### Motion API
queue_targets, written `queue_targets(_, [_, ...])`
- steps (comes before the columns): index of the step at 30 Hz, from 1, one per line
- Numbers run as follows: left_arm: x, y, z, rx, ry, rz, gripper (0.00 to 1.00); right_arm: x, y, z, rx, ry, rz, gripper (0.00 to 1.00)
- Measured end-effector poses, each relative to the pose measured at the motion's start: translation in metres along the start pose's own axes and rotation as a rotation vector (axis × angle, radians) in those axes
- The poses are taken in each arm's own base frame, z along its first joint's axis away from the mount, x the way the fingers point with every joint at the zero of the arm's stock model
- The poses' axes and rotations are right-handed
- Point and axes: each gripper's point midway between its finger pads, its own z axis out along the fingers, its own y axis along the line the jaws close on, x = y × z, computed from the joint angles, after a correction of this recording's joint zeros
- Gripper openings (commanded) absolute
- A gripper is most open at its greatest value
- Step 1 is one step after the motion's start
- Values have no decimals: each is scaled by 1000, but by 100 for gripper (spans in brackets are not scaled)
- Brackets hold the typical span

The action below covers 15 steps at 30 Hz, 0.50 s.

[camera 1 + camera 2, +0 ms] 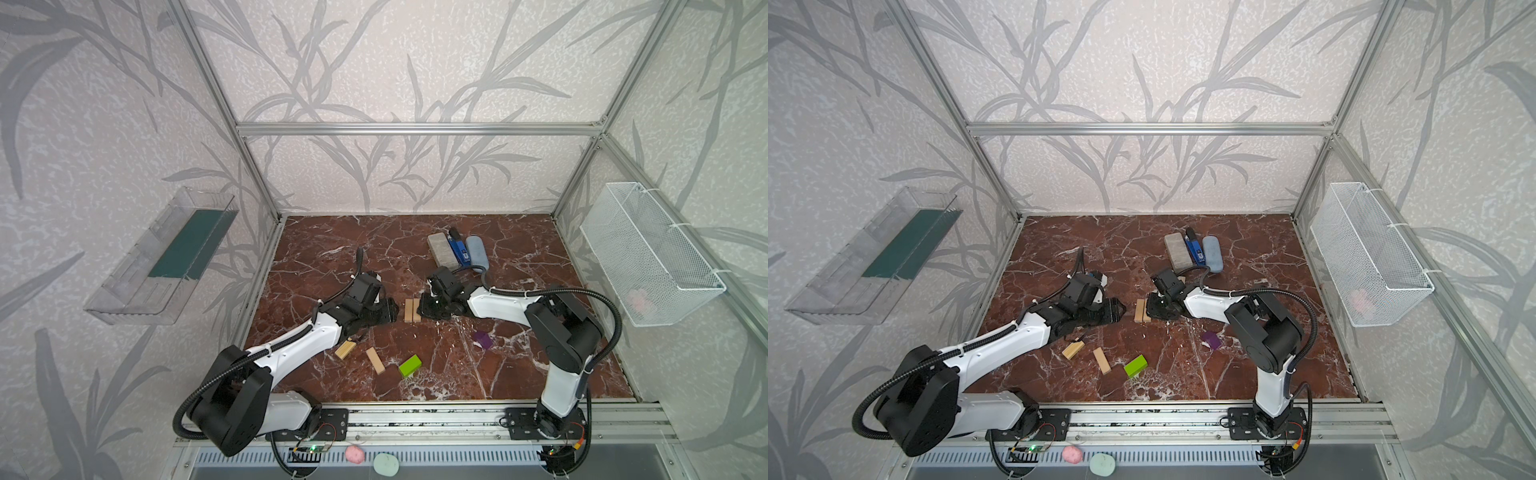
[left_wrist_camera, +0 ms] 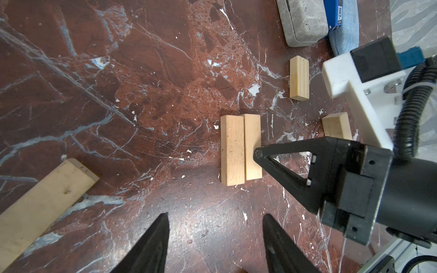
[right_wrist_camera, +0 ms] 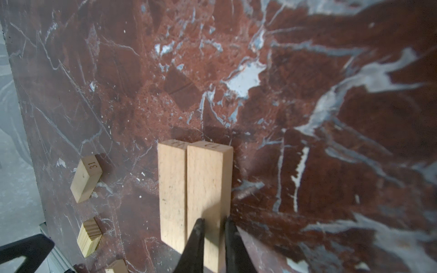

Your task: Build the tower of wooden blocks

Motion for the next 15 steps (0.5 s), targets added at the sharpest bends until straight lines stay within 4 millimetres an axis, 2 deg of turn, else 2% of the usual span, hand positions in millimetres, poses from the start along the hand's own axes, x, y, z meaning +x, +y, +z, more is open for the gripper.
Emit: queue_targets(15, [0,0,0,-1,0,1,62,0,1,1,-7,4,-5,17])
